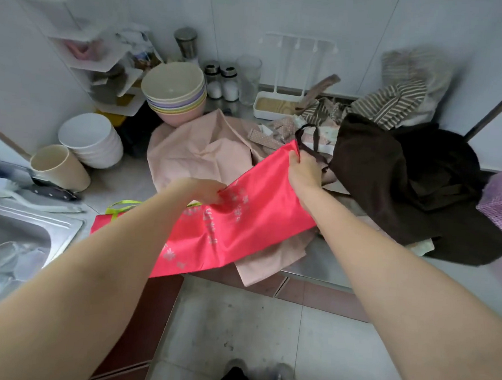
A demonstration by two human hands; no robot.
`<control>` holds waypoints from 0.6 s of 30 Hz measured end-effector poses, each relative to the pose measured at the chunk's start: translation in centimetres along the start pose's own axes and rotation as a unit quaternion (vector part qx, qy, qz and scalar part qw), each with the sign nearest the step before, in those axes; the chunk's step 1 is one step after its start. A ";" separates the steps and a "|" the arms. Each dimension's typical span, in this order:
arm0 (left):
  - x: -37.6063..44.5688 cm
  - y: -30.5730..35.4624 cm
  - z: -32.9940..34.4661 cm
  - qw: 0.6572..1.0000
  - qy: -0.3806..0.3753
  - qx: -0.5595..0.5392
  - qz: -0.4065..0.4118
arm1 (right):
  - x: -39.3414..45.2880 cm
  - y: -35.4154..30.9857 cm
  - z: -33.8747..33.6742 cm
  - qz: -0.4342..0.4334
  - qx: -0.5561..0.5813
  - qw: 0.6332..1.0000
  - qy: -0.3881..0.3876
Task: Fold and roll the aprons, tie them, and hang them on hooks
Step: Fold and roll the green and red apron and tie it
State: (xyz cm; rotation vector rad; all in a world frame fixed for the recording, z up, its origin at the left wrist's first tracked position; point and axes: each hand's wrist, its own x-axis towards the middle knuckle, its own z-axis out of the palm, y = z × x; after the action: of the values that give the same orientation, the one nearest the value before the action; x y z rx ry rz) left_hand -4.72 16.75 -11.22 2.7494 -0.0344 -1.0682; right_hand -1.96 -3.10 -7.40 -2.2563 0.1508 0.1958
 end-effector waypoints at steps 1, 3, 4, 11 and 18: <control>0.2 -0.3 -0.2 1.000 0.000 -0.010 -0.001 | 0.2 -0.5 0.1 -0.001 0.004 1.000 0.012; 0.3 -0.6 -1.0 0.999 0.010 -0.036 -0.006 | 0.7 -1.1 -0.3 0.012 0.025 0.999 0.043; 0.1 -0.7 -1.5 0.999 0.021 -0.048 -0.011 | 1.2 -1.2 -0.7 0.022 0.032 0.997 0.063; -0.1 -2.7 -6.4 0.989 0.082 -0.120 -0.002 | 2.4 -0.3 -3.5 0.093 0.038 0.984 0.148; 2.7 -1.4 -4.1 0.993 -0.033 -0.113 -0.027 | 2.7 0.0 -2.1 0.083 0.041 0.991 0.101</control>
State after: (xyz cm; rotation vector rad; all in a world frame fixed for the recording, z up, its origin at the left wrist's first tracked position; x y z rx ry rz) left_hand -0.10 18.55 -10.32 2.5245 0.1433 -1.1037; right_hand 0.92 -4.86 -6.61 -2.1795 0.4480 0.0470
